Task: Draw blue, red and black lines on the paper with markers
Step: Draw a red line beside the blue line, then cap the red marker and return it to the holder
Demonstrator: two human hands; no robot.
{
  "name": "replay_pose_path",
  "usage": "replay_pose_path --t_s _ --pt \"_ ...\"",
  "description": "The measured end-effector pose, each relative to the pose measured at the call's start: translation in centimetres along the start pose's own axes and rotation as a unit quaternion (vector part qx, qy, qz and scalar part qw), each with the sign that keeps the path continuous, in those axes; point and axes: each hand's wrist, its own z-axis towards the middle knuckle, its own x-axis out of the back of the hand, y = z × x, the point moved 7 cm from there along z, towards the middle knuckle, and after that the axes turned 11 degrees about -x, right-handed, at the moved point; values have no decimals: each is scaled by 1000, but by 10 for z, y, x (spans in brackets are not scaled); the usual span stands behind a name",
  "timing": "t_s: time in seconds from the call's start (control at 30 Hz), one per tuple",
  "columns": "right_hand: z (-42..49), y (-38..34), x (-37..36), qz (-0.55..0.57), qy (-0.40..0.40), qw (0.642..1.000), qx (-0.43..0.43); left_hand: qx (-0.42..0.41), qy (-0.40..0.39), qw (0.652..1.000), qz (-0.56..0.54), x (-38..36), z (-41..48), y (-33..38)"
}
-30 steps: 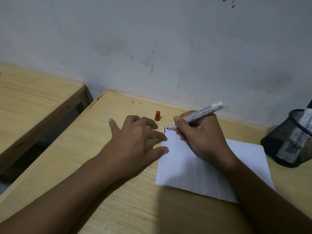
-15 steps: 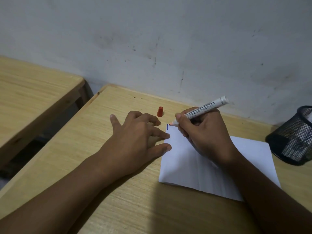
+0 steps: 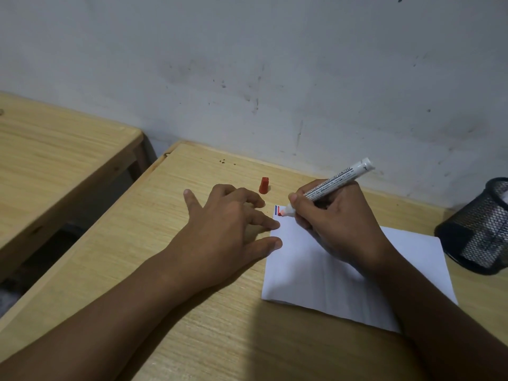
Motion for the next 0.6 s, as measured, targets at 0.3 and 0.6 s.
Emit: replay_pose_path --t_s 0.3,0.6 --pt "3 -5 34 268 35 963 -25 41 49 997 -46 5 -1 -5" --pt "-42 -24 86 279 75 957 1 134 66 984 -97 18 36 -16"
